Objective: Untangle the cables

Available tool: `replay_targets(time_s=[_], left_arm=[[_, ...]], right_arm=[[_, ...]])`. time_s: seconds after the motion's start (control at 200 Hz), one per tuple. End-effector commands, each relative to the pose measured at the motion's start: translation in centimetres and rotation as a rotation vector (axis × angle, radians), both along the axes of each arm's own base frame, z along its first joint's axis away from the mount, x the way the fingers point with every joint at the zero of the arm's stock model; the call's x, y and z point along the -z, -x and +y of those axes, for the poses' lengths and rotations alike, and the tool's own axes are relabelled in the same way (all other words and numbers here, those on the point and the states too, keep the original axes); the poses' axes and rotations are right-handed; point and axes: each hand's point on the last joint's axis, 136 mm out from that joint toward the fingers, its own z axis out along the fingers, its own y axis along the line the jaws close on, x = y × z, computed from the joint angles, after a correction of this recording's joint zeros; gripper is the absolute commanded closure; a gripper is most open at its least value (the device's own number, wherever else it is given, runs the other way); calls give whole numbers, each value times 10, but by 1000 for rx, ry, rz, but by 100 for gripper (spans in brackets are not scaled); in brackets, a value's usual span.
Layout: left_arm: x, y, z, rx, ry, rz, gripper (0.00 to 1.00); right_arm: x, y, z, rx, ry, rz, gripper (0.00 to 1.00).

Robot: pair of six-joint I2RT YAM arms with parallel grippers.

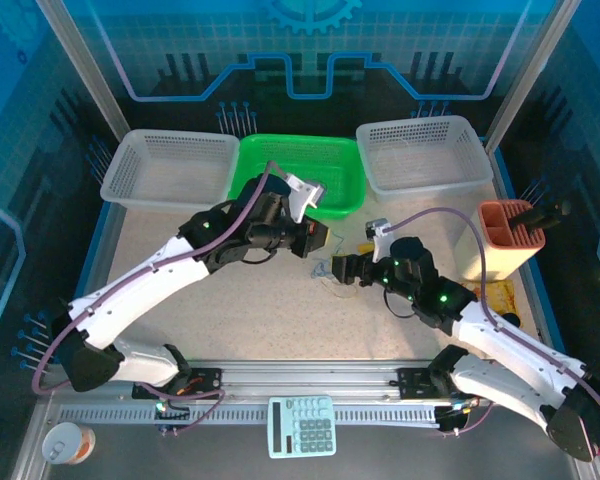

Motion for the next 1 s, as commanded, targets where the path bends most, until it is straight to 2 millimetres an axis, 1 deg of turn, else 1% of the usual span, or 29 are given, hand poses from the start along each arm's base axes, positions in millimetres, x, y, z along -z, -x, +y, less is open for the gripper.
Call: replay_targets(time_s=[0.0,0.105,0.2,0.29,0.325,0.38,0.435,0.505,0.545,0.62,0.775,0.85,0.95,0.995], left_arm=[[-20,5,-8,49,51,12,100],[-32,6,-11,56,76,6,100],[-38,7,-11,61,84,3,100],[-42,8,-11,61,95,4,100],[-45,9,-10,62,103,0,100],[-52,10,-9,60,118,-7,100],[-61,10,-8,56,137,-18,100],[-73,10,-6,45,165,-38,100],[-81,10,-4,35,184,-51,100],[-96,6,2,8,220,-72,100],[-128,-5,16,-42,308,-108,100],[-141,-7,20,-50,336,-125,100],[-156,-7,26,-56,358,-152,100],[-161,-7,27,-58,364,-161,100]], right_arm=[[-17,-11,11,-22,-32,-61,15],[-22,-23,19,-14,-37,-76,16],[-27,-35,23,9,-32,-86,17],[-24,-44,25,31,-17,-89,18],[-21,-47,25,42,-9,-86,21],[-11,-51,25,50,12,-73,31],[2,-51,24,53,28,-51,35],[19,-49,23,51,39,-25,44],[29,-47,20,61,44,-9,47],[48,-44,12,85,57,20,48],[79,-38,1,117,88,72,46],[92,-35,0,120,98,96,45],[108,-31,-2,122,114,137,40],[108,-33,-1,126,100,130,39]])
